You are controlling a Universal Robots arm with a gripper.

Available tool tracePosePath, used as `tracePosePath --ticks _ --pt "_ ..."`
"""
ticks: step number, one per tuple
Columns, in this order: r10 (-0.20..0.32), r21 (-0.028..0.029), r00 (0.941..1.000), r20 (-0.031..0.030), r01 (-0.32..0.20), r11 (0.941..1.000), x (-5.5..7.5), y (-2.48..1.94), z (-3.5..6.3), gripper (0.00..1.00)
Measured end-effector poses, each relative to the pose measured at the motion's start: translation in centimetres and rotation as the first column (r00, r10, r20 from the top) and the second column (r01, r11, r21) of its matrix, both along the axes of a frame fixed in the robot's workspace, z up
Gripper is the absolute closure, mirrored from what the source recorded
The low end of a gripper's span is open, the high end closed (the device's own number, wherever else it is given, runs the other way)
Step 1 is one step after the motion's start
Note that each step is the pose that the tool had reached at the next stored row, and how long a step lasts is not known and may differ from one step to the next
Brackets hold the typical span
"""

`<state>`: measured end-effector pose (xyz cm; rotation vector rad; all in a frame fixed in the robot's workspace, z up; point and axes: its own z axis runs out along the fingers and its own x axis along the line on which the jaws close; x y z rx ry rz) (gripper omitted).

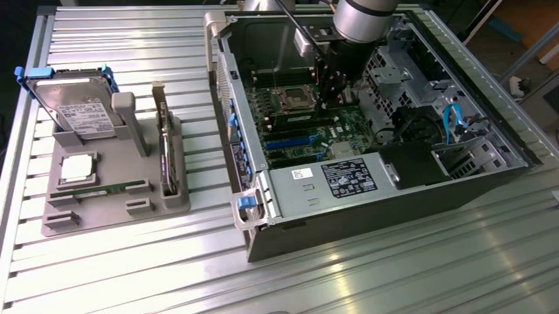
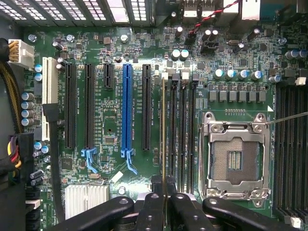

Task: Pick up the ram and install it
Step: 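Insert the ram into the slot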

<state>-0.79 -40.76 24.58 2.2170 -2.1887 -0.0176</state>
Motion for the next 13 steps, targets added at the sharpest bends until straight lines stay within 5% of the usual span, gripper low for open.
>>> tracePosePath --ticks 13 --pt "-0.010 0.0001 0.9999 0.0087 0.010 1.0000 -0.11 0.00 -0.01 0.88"
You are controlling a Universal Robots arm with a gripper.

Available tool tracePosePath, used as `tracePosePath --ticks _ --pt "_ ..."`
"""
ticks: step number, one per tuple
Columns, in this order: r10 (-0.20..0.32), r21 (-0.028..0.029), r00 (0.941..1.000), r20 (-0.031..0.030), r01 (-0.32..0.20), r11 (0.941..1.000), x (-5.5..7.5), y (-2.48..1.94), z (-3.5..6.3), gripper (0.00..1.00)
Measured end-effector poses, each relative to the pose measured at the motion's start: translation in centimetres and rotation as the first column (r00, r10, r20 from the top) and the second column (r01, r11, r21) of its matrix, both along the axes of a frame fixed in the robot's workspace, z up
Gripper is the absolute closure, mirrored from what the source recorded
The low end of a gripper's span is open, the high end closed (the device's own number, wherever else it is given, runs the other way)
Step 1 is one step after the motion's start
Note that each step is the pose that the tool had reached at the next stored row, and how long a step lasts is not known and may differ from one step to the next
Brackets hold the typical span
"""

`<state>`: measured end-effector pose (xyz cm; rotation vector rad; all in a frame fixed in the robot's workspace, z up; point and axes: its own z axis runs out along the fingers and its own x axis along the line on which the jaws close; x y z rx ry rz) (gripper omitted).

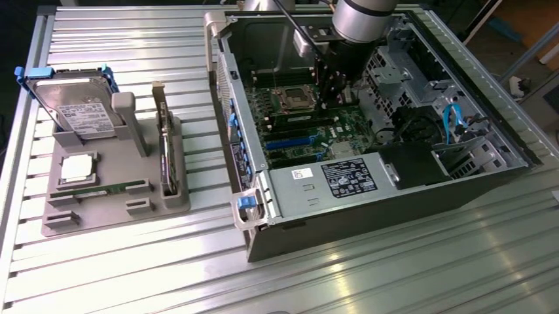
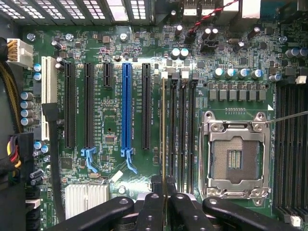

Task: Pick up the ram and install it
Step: 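Insert the ram into the slot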

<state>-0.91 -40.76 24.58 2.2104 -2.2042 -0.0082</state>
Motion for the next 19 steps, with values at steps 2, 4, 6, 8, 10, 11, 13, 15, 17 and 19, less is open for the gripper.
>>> tracePosePath --ticks 2,4,6,8,10,11,13,15,17,19 --pt "-0.002 0.0001 1.0000 0.0001 0.002 1.0000 0.00 0.00 0.00 0.88" --pt "-0.003 0.0004 1.0000 0.0001 0.003 1.0000 0.00 0.00 0.00 0.88" --pt "-0.007 0.0008 1.0000 0.0002 0.007 1.0000 -0.01 0.00 0.00 0.88" --pt "-0.014 0.0020 0.9999 0.0003 0.014 0.9999 -0.03 0.00 0.01 0.88" --pt "-0.017 0.0029 0.9998 0.0004 0.017 0.9998 -0.04 0.00 0.00 0.88" --pt "-0.018 0.0031 0.9998 0.0003 0.018 0.9998 -0.05 0.00 0.00 0.88" --pt "-0.018 0.0035 0.9998 0.0004 0.018 0.9998 -0.05 0.00 0.00 0.88" --pt "-0.018 0.0034 0.9998 0.0004 0.018 0.9998 -0.05 -0.01 -0.02 0.88" --pt "-0.018 0.0041 0.9998 0.0013 0.018 0.9998 -0.06 0.00 -0.13 0.88" --pt "-0.017 0.0046 0.9998 0.0018 0.017 0.9998 -0.06 -0.01 -0.20 0.88"
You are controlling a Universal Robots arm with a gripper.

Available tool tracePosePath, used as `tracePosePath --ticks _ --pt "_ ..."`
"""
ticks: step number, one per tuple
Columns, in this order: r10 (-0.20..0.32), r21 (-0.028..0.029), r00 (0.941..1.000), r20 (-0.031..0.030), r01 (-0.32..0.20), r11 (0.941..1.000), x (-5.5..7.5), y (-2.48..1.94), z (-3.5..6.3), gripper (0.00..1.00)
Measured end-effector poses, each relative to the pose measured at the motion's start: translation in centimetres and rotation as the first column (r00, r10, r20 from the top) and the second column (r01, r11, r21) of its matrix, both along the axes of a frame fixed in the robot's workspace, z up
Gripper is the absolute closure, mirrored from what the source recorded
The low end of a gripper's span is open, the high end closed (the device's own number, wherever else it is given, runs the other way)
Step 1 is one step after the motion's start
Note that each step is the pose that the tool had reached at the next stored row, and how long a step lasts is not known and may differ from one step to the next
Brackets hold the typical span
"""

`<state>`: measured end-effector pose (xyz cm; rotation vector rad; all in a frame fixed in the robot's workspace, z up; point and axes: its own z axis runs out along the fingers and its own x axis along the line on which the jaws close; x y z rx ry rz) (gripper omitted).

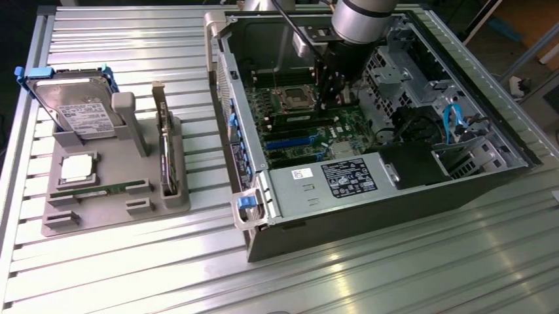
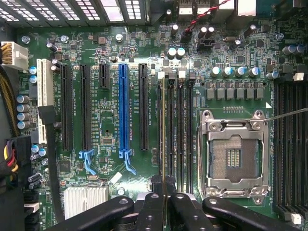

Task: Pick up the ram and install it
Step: 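Insert the ram into the slot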

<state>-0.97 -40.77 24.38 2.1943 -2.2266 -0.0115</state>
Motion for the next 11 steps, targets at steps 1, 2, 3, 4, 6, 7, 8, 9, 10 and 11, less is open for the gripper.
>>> tracePosePath --ticks 1,2,3,4,6,7,8,9,10,11 --pt "0.000 0.0003 1.0000 0.0003 0.000 1.0000 0.00 0.00 -0.04 0.88" --pt "0.000 0.0005 1.0000 0.0005 0.000 1.0000 0.00 -0.01 -0.07 0.88" --pt "0.000 0.0009 1.0000 0.0007 0.000 1.0000 -0.01 -0.02 -0.10 0.88" --pt "0.001 0.0012 1.0000 0.0009 -0.001 1.0000 -0.01 -0.03 -0.13 0.88" --pt "0.001 0.0018 1.0000 0.0013 -0.001 1.0000 -0.01 -0.04 -0.21 0.88" --pt "0.001 0.0021 1.0000 0.0015 -0.001 1.0000 -0.01 -0.05 -0.25 0.88" --pt "0.001 0.0023 1.0000 0.0018 -0.001 1.0000 -0.01 -0.05 -0.33 0.88" --pt "0.001 0.0022 1.0000 0.0020 -0.001 1.0000 -0.02 -0.05 -0.39 0.88" --pt "0.001 0.0018 1.0000 0.0024 -0.001 1.0000 -0.06 -0.06 -0.54 0.88" --pt "0.001 0.0018 1.0000 0.0029 -0.001 1.0000 -0.08 -0.06 -0.65 0.88"
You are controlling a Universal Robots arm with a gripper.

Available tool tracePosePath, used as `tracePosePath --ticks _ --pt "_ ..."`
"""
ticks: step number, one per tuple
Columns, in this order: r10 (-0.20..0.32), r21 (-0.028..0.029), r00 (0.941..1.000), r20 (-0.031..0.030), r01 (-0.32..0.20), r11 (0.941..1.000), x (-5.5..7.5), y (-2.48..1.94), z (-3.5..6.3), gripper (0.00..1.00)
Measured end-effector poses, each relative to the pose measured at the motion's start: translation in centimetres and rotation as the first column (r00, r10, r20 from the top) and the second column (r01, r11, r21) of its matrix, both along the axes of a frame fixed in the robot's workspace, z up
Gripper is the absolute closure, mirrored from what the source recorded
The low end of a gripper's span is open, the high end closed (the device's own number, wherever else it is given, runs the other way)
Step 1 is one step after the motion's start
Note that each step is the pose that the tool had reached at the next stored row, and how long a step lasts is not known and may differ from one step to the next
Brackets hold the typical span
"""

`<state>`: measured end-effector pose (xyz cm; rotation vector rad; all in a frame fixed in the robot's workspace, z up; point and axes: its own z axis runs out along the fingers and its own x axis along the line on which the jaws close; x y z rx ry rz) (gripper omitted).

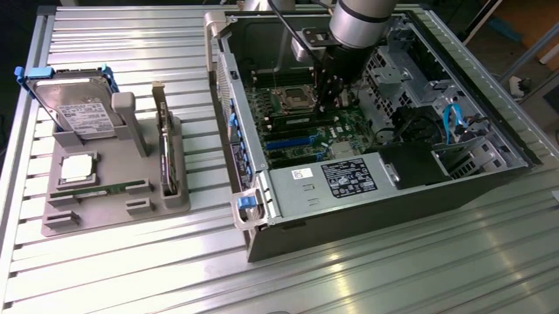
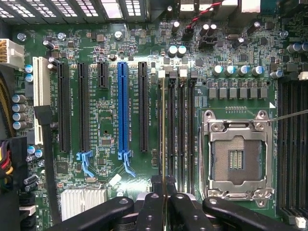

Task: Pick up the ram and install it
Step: 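Insert the ram into the slot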

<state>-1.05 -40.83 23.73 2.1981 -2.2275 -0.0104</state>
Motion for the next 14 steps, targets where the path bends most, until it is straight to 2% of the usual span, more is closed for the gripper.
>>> tracePosePath --ticks 14 --pt "0.000 0.0002 1.0000 -0.0005 0.000 1.0000 0.06 0.01 0.24 0.88"
